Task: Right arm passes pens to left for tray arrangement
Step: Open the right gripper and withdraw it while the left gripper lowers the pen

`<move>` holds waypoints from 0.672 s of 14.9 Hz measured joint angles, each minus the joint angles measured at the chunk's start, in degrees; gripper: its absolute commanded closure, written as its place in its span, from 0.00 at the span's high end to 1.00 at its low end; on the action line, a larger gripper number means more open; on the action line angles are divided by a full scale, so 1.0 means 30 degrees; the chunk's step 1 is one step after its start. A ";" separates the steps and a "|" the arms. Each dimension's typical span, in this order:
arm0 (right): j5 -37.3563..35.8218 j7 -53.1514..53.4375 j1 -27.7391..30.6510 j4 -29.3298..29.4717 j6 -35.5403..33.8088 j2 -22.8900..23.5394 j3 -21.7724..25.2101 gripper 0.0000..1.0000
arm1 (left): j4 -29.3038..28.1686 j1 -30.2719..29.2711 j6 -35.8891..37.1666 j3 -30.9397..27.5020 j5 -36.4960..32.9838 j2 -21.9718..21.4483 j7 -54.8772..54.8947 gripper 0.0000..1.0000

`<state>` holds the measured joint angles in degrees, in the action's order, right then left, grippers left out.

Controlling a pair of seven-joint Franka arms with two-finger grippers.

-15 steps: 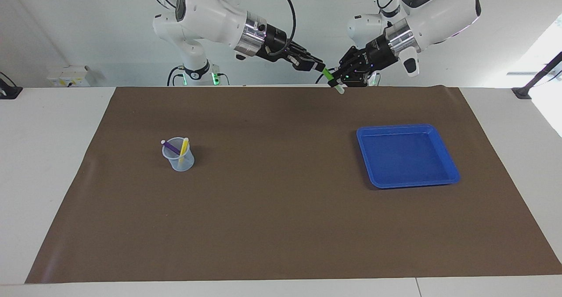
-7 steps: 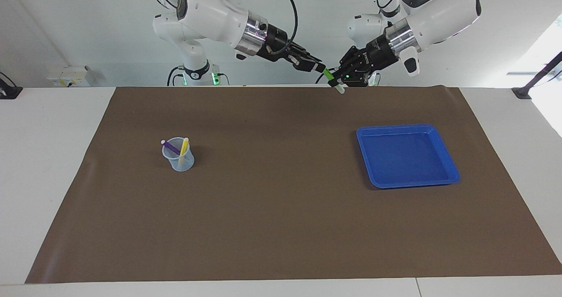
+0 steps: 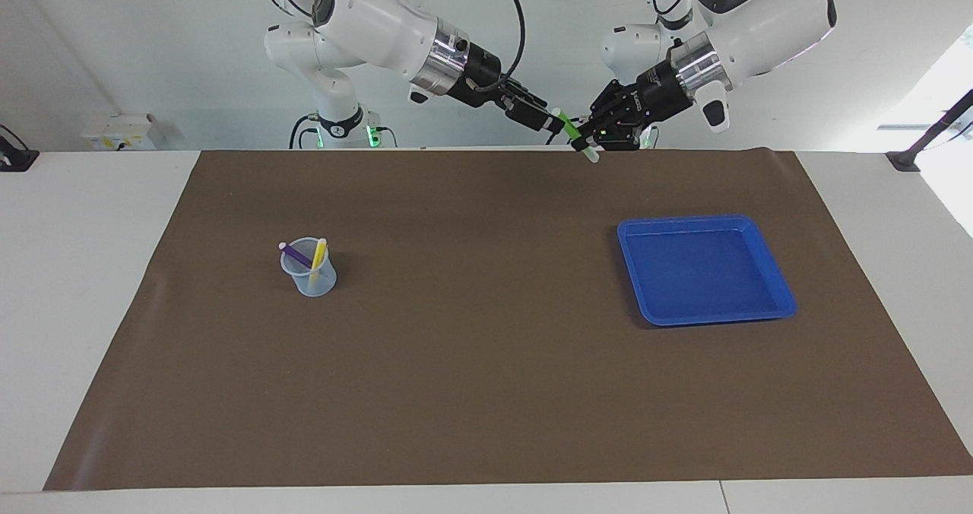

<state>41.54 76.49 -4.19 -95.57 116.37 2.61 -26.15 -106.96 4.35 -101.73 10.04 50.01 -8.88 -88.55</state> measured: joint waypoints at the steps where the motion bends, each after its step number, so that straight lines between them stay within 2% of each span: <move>1: -0.1203 -0.0345 0.0003 0.0010 -0.0421 -0.0042 0.0005 1.00 | -0.0068 -0.0274 0.0020 -0.0009 -0.0001 -0.0010 0.0872 0.00; 4: -0.4249 -0.2398 0.0025 0.0014 -0.2093 -0.0305 0.0410 1.00 | -0.0782 -0.1148 0.0232 -0.0034 -0.0508 -0.0230 0.4621 0.00; 7: -0.6416 -0.5199 0.0084 -0.0034 -0.3570 -0.0554 0.1632 1.00 | -0.1441 -0.2077 0.0623 -0.0054 -0.1532 -0.0497 0.8707 0.00; 10: -0.8059 -0.8605 0.0134 -0.1026 -0.3950 -0.0924 0.2694 1.00 | -0.1606 -0.2603 0.0783 -0.0067 -0.3755 -0.0481 1.3190 0.00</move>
<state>17.36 50.68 -3.79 -98.65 104.52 -0.17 -18.07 -111.77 -3.46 -99.38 9.84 38.74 -10.32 -48.98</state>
